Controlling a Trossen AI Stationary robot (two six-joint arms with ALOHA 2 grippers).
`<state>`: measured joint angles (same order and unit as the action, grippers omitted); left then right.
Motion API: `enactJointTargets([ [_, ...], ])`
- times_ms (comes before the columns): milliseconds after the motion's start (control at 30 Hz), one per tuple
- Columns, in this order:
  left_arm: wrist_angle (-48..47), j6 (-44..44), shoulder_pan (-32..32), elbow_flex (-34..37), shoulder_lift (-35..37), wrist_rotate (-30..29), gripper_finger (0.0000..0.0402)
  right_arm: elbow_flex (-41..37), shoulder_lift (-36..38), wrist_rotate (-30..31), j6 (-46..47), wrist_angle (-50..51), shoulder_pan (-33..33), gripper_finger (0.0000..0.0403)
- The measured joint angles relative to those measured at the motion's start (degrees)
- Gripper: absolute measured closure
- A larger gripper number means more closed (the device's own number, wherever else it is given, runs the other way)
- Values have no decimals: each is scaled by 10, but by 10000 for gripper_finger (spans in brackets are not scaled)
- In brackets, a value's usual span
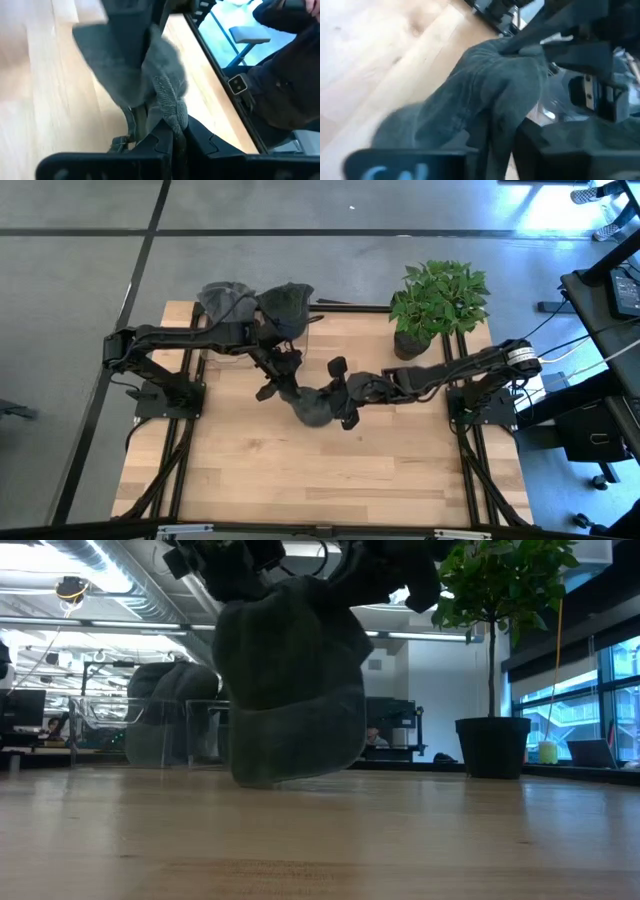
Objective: Pick & Place hat
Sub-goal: Put the black cap into the right transparent bin
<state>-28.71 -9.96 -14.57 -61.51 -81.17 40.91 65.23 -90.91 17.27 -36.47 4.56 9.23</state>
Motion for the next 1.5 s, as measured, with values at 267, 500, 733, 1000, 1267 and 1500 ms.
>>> enactJointTargets([
  [267,-77,-31,-2,-89,16,-76,386,0,17,372,3,23,37,244],
  [500,-156,-137,-2,-197,19,-211,387,1,36,423,113,97,37,227],
  [733,-247,-234,-4,-274,19,-361,387,0,48,276,358,326,15,226],
  [1000,-285,-295,-30,-280,19,-500,388,0,49,337,467,384,36,226],
  [1267,-278,-356,-53,-280,19,-557,388,-9,50,289,506,395,38,226],
  [1500,-273,-378,-54,-310,20,-565,388,-143,130,178,442,178,24,226],
])
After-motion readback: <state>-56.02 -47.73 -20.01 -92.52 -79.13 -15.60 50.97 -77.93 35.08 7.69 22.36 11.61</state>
